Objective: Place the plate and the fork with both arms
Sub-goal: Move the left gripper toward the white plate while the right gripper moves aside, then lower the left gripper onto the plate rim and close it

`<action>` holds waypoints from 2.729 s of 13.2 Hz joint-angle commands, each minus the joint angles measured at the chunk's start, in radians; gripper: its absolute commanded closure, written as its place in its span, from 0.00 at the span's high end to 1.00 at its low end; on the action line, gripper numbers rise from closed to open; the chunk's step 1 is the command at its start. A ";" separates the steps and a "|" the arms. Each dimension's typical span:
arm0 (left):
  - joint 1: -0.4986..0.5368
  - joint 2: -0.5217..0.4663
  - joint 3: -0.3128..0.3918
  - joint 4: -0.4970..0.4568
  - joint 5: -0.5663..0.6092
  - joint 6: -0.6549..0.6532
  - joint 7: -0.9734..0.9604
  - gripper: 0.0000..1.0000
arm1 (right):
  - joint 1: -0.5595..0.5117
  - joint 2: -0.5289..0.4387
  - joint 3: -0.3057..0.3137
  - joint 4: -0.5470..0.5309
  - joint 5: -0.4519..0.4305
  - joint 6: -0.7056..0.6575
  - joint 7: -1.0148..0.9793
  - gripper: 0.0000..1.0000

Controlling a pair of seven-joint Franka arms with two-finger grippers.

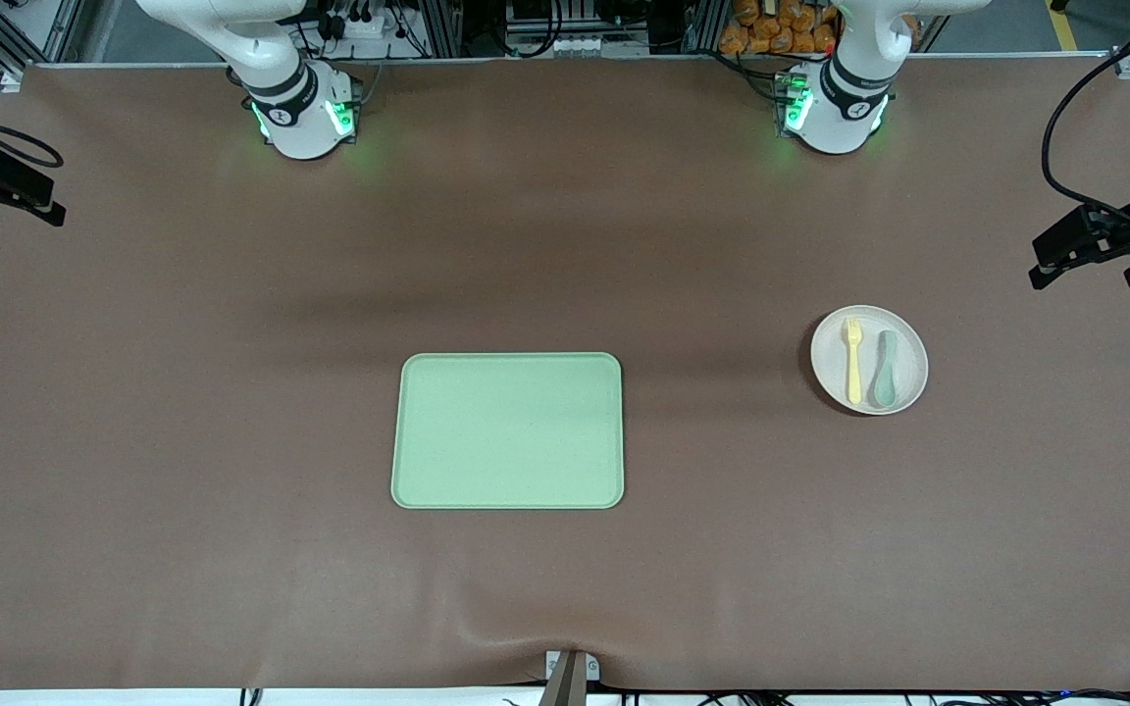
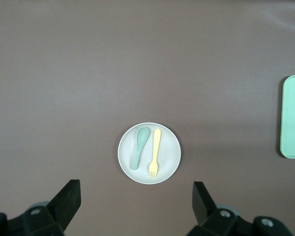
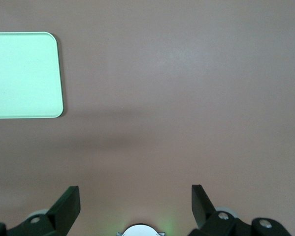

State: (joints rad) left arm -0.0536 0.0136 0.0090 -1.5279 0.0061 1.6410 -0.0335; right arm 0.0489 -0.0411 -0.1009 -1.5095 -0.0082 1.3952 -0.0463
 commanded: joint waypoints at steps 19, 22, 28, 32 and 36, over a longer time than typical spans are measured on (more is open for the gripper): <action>0.153 0.238 0.000 -0.193 -0.028 0.213 0.139 1.00 | 0.085 0.035 0.004 -0.027 -0.012 0.021 -0.012 1.00; 0.155 0.235 0.002 -0.318 -0.025 0.327 0.145 1.00 | 0.089 0.066 0.004 -0.034 -0.010 0.033 -0.010 1.00; 0.189 0.247 0.003 -0.554 -0.014 0.650 0.234 1.00 | 0.103 0.128 0.004 -0.049 -0.010 0.040 -0.012 1.00; 0.222 0.290 0.000 -0.630 -0.014 0.781 0.245 1.00 | 0.092 0.147 0.004 -0.051 -0.010 0.059 -0.012 1.00; 0.227 0.327 -0.006 -0.669 -0.031 0.847 0.254 0.83 | 0.092 0.147 0.004 -0.049 -0.010 0.080 -0.012 1.00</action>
State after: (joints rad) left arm 0.1632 0.3342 0.0130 -2.1867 -0.0029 2.4663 0.1964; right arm 0.1465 0.1125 -0.1000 -1.5556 -0.0082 1.4673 -0.0498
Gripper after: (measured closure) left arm 0.070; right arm 0.000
